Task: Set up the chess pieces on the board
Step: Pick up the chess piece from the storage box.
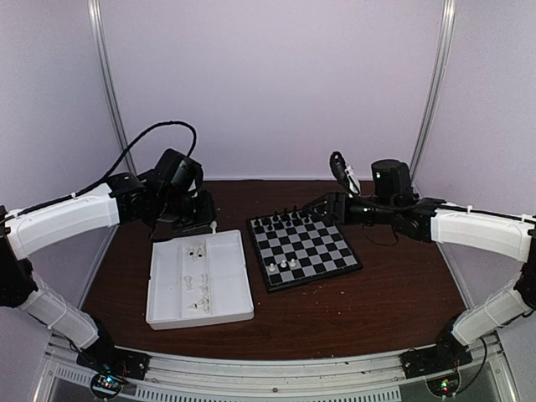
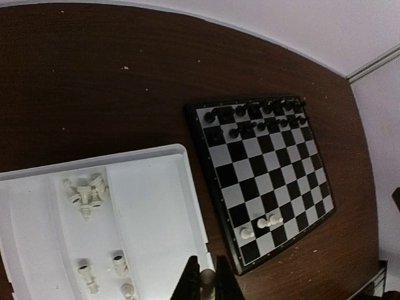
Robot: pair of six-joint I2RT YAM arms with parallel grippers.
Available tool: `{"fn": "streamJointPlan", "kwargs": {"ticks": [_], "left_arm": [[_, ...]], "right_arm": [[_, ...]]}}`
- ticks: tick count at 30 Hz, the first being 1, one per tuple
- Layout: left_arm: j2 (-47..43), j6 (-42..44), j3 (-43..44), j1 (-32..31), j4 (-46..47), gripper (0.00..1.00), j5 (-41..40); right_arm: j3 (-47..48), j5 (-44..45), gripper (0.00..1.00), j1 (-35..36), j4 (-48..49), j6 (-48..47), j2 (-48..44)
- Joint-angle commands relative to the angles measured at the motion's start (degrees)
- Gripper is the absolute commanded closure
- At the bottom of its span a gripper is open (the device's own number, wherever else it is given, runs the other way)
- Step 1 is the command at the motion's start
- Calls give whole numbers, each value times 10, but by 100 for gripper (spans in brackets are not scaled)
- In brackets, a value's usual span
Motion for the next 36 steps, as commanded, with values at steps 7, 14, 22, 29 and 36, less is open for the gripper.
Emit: {"fn": "streamJointPlan", "kwargs": {"ticks": [7, 14, 22, 29, 36], "left_arm": [[-64, -292, -66, 3, 201, 97, -39], [-94, -439, -119, 16, 255, 98, 22], [-128, -494, -115, 17, 198, 97, 19], [-141, -508, -132, 19, 193, 97, -3], [-134, -526, -149, 21, 219, 97, 9]], "right_arm": [[15, 110, 31, 116, 237, -11, 52], [72, 94, 34, 169, 338, 12, 171], [138, 107, 41, 208, 365, -23, 255], [184, 97, 49, 214, 357, -11, 297], [204, 87, 59, 215, 348, -7, 315]]}}
